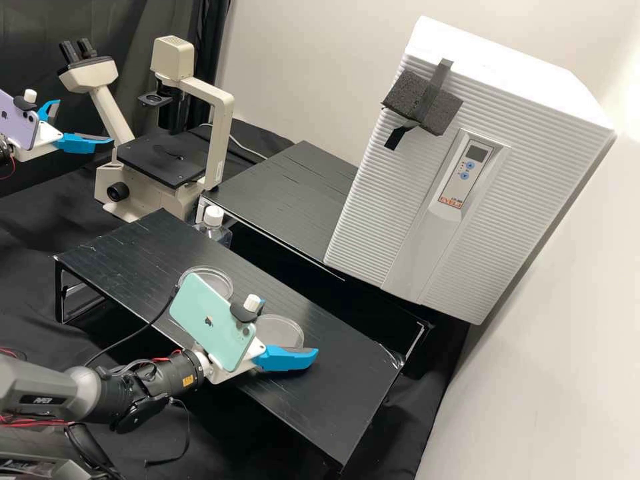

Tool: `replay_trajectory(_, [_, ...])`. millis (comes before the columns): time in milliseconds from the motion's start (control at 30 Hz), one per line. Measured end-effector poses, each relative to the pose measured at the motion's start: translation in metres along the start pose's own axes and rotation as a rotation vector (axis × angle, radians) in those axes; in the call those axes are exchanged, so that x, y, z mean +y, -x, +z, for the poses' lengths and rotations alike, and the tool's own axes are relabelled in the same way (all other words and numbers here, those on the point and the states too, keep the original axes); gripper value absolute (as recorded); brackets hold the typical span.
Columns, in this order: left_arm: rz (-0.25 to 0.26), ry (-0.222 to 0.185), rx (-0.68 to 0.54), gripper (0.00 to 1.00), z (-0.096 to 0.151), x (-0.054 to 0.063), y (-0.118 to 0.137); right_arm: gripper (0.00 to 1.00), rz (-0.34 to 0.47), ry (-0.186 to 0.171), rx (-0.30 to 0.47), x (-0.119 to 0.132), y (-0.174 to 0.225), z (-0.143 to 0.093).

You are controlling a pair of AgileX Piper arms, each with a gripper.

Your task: Open the petri dish lid.

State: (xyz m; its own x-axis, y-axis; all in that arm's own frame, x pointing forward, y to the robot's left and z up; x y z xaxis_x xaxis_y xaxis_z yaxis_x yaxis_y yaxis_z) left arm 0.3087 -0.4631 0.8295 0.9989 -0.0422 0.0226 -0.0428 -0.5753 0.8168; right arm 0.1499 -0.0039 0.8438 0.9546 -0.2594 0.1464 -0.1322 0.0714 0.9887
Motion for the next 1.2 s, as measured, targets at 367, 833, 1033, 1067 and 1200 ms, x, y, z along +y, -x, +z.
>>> replay_trajectory(367, [0.0, 0.0, 0.0, 1.0, 0.0, 0.0, 0.0, 1.0, -0.013, 0.004, 0.013, 0.0, 0.004, -0.003])
replay_trajectory(833, [0.0, 0.0, 0.0, 1.0, 0.0, 0.0, 0.0, 1.0, 0.011, -0.007, 0.015, -0.001, 0.012, -0.012])
replay_trajectory(1033, [0.0, 0.0, 0.0, 1.0, 0.0, 0.0, 0.0, 1.0, 0.067, -0.046, 0.032, 0.006, 0.029, -0.019])
replay_trajectory(1067, [0.0, 0.0, 0.0, 1.0, 0.0, 0.0, 0.0, 1.0, 0.069, -0.056, 0.05, 0.006, 0.031, -0.021])
replay_trajectory(1200, [0.0, 0.0, 0.0, 1.0, 0.0, 0.0, 0.0, 1.0, 0.081, -0.142, 0.121, 0.012, 0.044, -0.026])
